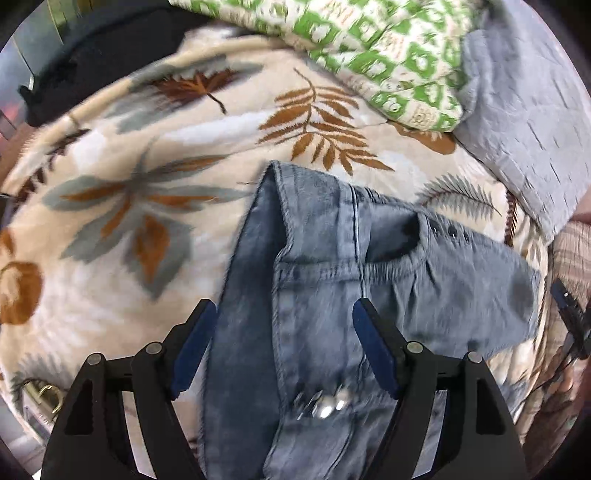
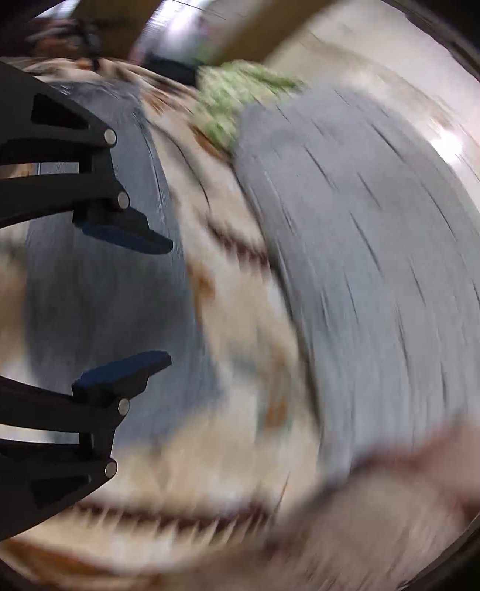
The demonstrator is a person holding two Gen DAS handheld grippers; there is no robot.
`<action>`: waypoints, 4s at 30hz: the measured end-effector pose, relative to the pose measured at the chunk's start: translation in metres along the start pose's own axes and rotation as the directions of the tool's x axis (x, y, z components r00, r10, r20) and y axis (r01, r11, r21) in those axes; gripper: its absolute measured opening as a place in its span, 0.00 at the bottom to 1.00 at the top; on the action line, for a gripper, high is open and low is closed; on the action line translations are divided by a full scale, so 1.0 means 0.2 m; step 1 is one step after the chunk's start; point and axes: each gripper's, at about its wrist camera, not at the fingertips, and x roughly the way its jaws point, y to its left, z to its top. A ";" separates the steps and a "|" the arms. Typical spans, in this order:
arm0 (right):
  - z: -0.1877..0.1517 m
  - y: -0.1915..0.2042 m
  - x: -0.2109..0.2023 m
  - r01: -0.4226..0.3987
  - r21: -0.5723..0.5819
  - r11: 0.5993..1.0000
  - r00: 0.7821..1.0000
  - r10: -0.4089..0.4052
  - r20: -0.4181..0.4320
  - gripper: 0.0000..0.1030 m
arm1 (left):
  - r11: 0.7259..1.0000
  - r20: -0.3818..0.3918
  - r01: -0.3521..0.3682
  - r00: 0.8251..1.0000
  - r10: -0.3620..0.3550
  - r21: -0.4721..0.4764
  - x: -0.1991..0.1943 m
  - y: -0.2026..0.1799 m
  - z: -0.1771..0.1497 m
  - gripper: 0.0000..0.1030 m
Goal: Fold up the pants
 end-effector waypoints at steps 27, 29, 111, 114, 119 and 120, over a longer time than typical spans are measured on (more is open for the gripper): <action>-0.14 0.96 0.63 0.120 -0.713 0.691 0.974 -0.220 -0.049 0.03 | 0.991 0.005 0.060 0.998 -0.061 0.121 0.14 -0.18 0.22 0.12; -0.09 0.94 0.65 0.123 -0.683 0.720 0.977 -0.210 -0.046 0.03 | 0.991 0.038 -0.026 0.999 0.021 0.131 0.16 -0.19 0.24 0.11; -1.05 -0.34 -0.99 0.215 0.163 0.963 0.944 -0.248 0.218 0.13 | 0.969 0.471 -0.227 0.868 0.156 0.097 -0.62 -0.12 -0.88 0.06; -1.21 -0.34 -0.99 0.203 0.181 0.962 0.951 -0.238 0.198 0.13 | 0.973 0.411 -0.207 0.900 0.147 0.104 -0.53 -0.07 -0.99 0.06; -1.40 -0.40 -0.91 0.205 0.250 0.946 0.959 -0.245 0.141 0.13 | 0.965 0.346 -0.244 0.917 0.199 0.093 -0.38 0.00 -1.08 0.06; -1.42 -0.41 -0.89 0.209 0.260 0.943 0.960 -0.249 0.128 0.13 | 0.967 0.325 -0.241 0.924 0.202 0.086 -0.36 0.01 -1.08 0.06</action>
